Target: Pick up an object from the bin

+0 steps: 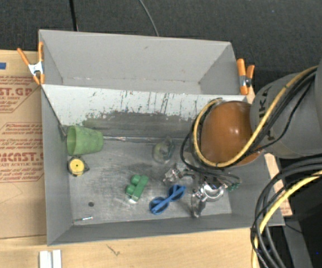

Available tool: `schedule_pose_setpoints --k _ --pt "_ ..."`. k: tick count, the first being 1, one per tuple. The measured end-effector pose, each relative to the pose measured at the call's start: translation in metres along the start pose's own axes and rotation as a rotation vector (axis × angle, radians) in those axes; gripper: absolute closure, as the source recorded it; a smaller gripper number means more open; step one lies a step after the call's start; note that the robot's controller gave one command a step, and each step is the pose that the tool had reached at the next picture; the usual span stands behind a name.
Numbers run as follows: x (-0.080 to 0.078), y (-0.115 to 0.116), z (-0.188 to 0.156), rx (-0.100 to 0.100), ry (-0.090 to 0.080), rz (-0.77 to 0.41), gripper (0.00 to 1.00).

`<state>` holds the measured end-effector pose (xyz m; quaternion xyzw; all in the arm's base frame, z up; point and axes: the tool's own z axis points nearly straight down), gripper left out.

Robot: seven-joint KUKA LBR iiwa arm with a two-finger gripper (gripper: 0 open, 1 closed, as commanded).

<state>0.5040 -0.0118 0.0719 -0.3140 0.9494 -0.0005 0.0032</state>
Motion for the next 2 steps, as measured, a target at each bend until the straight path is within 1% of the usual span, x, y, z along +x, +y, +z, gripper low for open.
schedule_pose_setpoints --k 1,2 --pt "-0.001 -0.001 -0.001 0.003 -0.006 0.0 1.0" --pt "0.001 -0.001 -0.148 0.001 -0.001 -0.289 1.0"
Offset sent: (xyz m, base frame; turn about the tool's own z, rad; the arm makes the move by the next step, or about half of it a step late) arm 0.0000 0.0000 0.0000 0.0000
